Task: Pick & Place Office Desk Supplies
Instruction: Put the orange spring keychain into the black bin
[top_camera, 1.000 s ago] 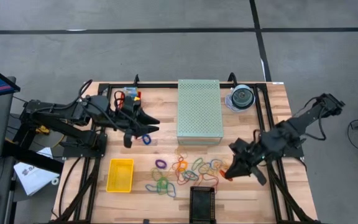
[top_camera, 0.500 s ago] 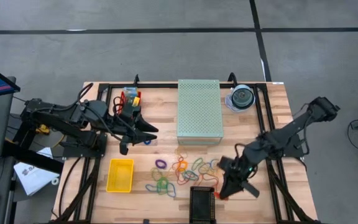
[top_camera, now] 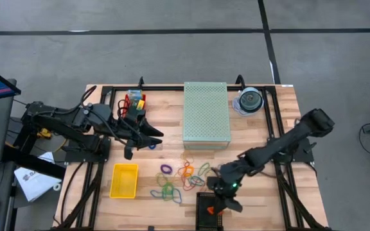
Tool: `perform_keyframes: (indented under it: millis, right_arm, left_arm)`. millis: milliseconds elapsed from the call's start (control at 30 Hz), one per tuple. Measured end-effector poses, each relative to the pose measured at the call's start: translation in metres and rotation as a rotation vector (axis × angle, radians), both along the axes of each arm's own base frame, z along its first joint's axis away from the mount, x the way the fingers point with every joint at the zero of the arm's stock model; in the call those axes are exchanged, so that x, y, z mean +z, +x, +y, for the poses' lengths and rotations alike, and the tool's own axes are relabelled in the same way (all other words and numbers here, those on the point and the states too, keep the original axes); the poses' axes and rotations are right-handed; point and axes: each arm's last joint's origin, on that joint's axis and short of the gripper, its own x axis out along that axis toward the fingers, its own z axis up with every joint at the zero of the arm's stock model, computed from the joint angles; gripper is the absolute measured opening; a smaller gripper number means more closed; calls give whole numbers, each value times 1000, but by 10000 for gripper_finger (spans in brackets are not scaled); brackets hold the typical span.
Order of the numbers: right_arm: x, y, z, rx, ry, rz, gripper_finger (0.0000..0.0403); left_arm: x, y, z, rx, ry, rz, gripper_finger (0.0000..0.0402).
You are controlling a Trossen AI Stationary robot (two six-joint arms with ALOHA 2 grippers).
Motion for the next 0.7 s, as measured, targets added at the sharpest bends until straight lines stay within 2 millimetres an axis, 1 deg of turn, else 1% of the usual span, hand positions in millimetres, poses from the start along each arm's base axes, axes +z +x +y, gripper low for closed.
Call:
perform_keyframes:
  millis: [100, 233, 367, 500, 600, 700]
  right_arm:
    - [-23, 9, -1, 14, -32, 68, 0]
    - [-46, 17, -5, 32, -64, 129, 0]
    - [-59, 23, -8, 46, -83, 141, 0]
    - [-77, 27, -14, 30, -108, 197, 0]
    - [-83, 30, -17, 14, -119, 212, 0]
    - [-87, 27, -19, -5, -178, 229, 2]
  left_arm:
    - [0, 0, 0, 0, -2, 4, 131]
    - [-1, 0, 0, 1, -2, 6, 131]
    - [-1, 0, 0, 6, -1, 6, 131]
    - [-1, 0, 1, 21, -2, 6, 131]
    - [-1, 0, 1, 22, -8, 7, 131]
    - [-1, 0, 1, 24, -19, 9, 131]
